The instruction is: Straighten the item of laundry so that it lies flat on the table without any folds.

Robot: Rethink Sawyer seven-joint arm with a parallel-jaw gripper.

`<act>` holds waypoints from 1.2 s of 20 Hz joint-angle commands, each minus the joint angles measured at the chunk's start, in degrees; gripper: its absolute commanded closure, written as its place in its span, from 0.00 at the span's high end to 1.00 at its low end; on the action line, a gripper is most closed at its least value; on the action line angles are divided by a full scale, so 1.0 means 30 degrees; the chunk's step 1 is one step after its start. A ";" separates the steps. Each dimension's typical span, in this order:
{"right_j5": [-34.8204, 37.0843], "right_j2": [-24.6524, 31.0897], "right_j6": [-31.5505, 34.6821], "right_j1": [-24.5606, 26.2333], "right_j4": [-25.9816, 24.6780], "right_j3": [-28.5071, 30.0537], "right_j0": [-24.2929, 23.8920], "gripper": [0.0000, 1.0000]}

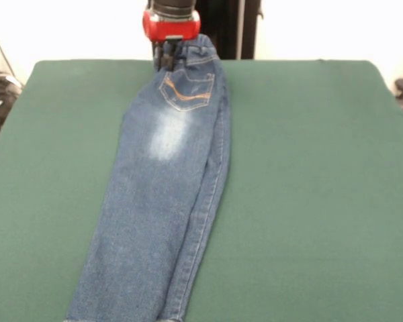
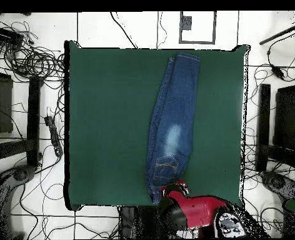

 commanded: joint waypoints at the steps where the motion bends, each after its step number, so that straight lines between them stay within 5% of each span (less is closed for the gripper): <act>1: 0.0765 -0.0126 0.2745 -0.0579 0.1136 -0.1493 0.1855 0.00; 11: -0.0730 -0.3582 0.3226 0.0207 0.1852 -0.2440 0.5221 0.00; 24: -0.4297 -0.8333 0.3328 0.3254 0.5260 -0.2993 0.9449 0.00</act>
